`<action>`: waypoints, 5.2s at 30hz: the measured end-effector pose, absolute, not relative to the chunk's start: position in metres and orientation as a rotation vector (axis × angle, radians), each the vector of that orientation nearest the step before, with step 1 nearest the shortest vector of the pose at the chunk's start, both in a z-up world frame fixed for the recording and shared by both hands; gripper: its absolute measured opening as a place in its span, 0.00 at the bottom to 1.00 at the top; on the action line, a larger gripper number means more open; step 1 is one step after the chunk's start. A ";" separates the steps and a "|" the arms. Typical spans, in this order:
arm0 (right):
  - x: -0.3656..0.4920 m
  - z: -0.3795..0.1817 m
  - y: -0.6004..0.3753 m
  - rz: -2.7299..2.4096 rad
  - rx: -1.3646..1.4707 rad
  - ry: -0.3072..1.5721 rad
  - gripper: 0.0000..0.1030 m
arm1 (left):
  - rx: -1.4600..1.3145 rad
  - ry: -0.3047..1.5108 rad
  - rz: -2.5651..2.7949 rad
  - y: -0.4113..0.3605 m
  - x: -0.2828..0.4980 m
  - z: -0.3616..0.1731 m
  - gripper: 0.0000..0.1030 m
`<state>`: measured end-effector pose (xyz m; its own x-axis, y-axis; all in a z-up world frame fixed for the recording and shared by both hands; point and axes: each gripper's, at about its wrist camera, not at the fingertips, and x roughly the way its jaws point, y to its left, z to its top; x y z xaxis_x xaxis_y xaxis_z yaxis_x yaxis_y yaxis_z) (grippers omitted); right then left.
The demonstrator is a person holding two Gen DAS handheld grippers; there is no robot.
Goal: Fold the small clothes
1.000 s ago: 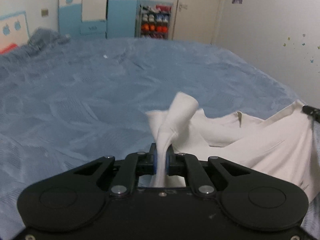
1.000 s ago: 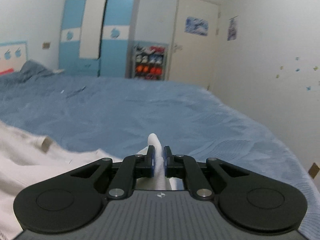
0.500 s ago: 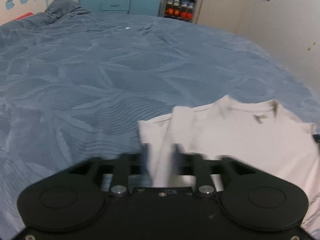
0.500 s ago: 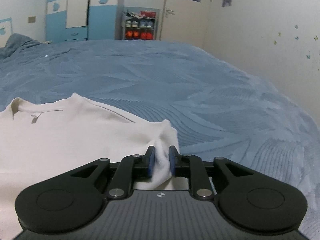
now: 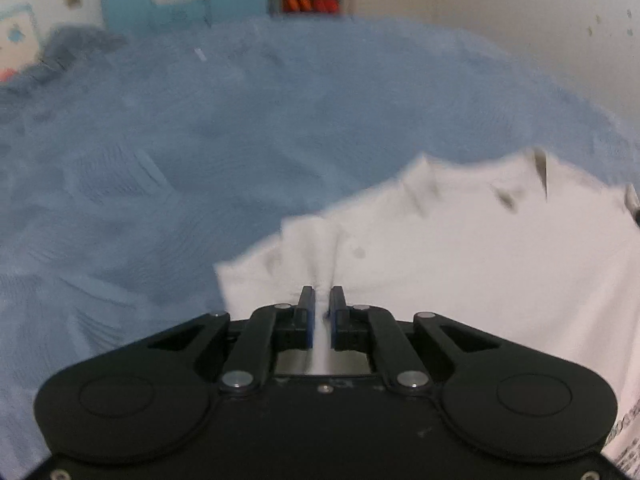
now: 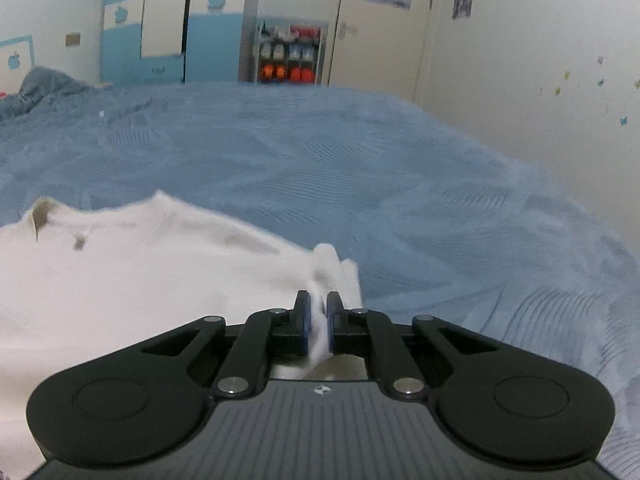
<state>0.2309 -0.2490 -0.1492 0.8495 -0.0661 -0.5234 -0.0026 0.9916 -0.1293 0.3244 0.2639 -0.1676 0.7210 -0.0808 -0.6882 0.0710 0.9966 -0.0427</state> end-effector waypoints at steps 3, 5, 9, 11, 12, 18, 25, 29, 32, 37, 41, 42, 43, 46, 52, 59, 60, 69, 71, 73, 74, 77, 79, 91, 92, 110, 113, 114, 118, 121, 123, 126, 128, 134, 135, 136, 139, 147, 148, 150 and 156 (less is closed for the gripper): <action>0.214 -0.129 -0.247 -0.030 -0.125 0.463 0.08 | -0.031 0.632 -0.033 0.270 0.290 -0.130 0.05; 0.204 -0.114 -0.245 -0.022 -0.111 0.411 0.08 | -0.035 0.562 0.003 0.273 0.268 -0.105 0.05; 0.201 -0.100 -0.237 -0.015 -0.136 0.338 0.08 | -0.051 0.475 0.067 0.284 0.250 -0.084 0.05; 0.212 -0.107 -0.235 -0.007 -0.131 0.356 0.08 | -0.038 0.485 0.104 0.286 0.253 -0.092 0.05; 0.219 -0.114 -0.235 0.002 -0.119 0.378 0.08 | -0.048 0.495 0.116 0.288 0.256 -0.099 0.05; 0.255 -0.182 -0.235 -0.020 -0.094 0.565 0.06 | -0.048 0.676 0.165 0.284 0.314 -0.196 0.07; 0.235 -0.133 -0.247 -0.013 0.021 0.502 0.11 | -0.006 0.648 0.160 0.278 0.307 -0.174 0.19; 0.198 -0.090 -0.228 0.079 -0.036 0.399 0.18 | -0.040 0.587 0.045 0.265 0.286 -0.120 0.43; 0.186 -0.089 -0.204 0.157 -0.055 0.434 0.29 | -0.072 0.597 -0.063 0.244 0.272 -0.099 0.48; 0.200 -0.136 -0.168 0.195 -0.079 0.517 0.29 | -0.003 0.629 -0.051 0.214 0.285 -0.132 0.49; 0.216 -0.181 -0.160 0.177 -0.080 0.600 0.29 | 0.041 0.694 -0.037 0.215 0.307 -0.189 0.52; 0.216 -0.189 -0.162 0.179 -0.061 0.591 0.29 | 0.023 0.661 -0.045 0.217 0.304 -0.196 0.53; 0.213 -0.190 -0.162 0.179 -0.059 0.581 0.29 | 0.015 0.640 -0.044 0.217 0.303 -0.199 0.53; 0.212 -0.185 -0.159 0.170 -0.086 0.588 0.29 | 0.039 0.640 -0.047 0.214 0.303 -0.196 0.53; 0.209 -0.155 -0.159 0.143 -0.086 0.618 0.29 | 0.053 0.654 -0.047 0.208 0.291 -0.173 0.52; 0.184 -0.120 -0.173 0.119 -0.142 0.506 0.32 | 0.119 0.494 -0.039 0.220 0.247 -0.130 0.52; 0.183 -0.121 -0.176 0.096 -0.163 0.487 0.35 | 0.113 0.491 -0.025 0.225 0.245 -0.134 0.52; 0.218 -0.192 -0.228 0.008 -0.079 0.591 0.43 | 0.020 0.619 0.091 0.259 0.265 -0.220 0.60; 0.219 -0.186 -0.227 0.008 -0.078 0.598 0.43 | 0.064 0.628 0.093 0.254 0.267 -0.214 0.60; 0.217 -0.177 -0.229 0.012 -0.057 0.603 0.43 | 0.100 0.641 0.098 0.249 0.266 -0.207 0.60; 0.215 -0.170 -0.231 -0.004 -0.051 0.602 0.43 | 0.118 0.651 0.101 0.246 0.271 -0.202 0.59; 0.196 -0.140 -0.253 -0.083 -0.046 0.540 0.45 | 0.123 0.649 0.095 0.243 0.265 -0.173 0.58; 0.177 -0.114 -0.270 -0.077 -0.051 0.513 0.62 | 0.094 0.621 0.068 0.244 0.249 -0.147 0.58; 0.086 -0.152 -0.337 0.014 0.352 0.788 0.72 | 0.227 0.614 0.060 0.207 0.200 -0.108 0.58; 0.087 -0.160 -0.335 0.019 0.374 0.803 0.72 | 0.247 0.622 0.051 0.203 0.197 -0.110 0.58; 0.112 -0.177 -0.286 -0.006 0.318 0.787 0.05 | 0.252 0.686 0.053 0.213 0.194 -0.131 0.58; 0.108 -0.160 -0.277 0.008 0.283 0.721 0.07 | 0.262 0.685 0.053 0.213 0.192 -0.133 0.58; 0.114 -0.160 -0.280 0.001 0.314 0.736 0.24 | 0.261 0.687 0.055 0.214 0.192 -0.134 0.58; 0.141 -0.176 -0.305 -0.075 0.520 0.831 0.40 | 0.249 0.700 0.051 0.214 0.192 -0.141 0.58; 0.143 -0.180 -0.317 -0.095 0.602 0.792 0.18 | 0.259 0.706 0.039 0.214 0.189 -0.145 0.58; 0.146 -0.179 -0.312 -0.080 0.547 0.790 0.14 | 0.276 0.714 0.033 0.214 0.188 -0.149 0.58; 0.136 -0.164 -0.294 -0.071 0.405 0.738 0.12 | 0.291 0.727 0.049 0.215 0.190 -0.154 0.58; 0.133 -0.152 -0.285 -0.033 0.351 0.698 0.11 | 0.273 0.732 0.062 0.218 0.192 -0.155 0.58; 0.143 -0.115 -0.251 0.086 0.267 0.663 0.11 | 0.183 0.769 0.087 0.232 0.206 -0.161 0.58; 0.147 -0.107 -0.242 0.114 0.262 0.660 0.11 | 0.174 0.770 0.093 0.233 0.210 -0.161 0.58; 0.152 -0.102 -0.232 0.140 0.247 0.656 0.11 | 0.164 0.769 0.094 0.234 0.213 -0.161 0.58; 0.162 -0.084 -0.193 0.211 0.207 0.650 0.11 | 0.140 0.760 0.084 0.239 0.216 -0.158 0.58; 0.198 -0.045 -0.080 0.392 0.106 0.684 0.10 | 0.108 0.718 0.090 0.257 0.227 -0.152 0.58; 0.199 -0.039 -0.069 0.420 0.114 0.689 0.10 | 0.091 0.720 0.089 0.263 0.228 -0.152 0.58; 0.199 -0.029 -0.041 0.481 0.111 0.703 0.10 | 0.074 0.731 0.094 0.274 0.230 -0.153 0.58; 0.181 -0.053 0.036 0.664 0.016 0.801 0.10 | 0.053 0.754 0.150 0.319 0.222 -0.155 0.58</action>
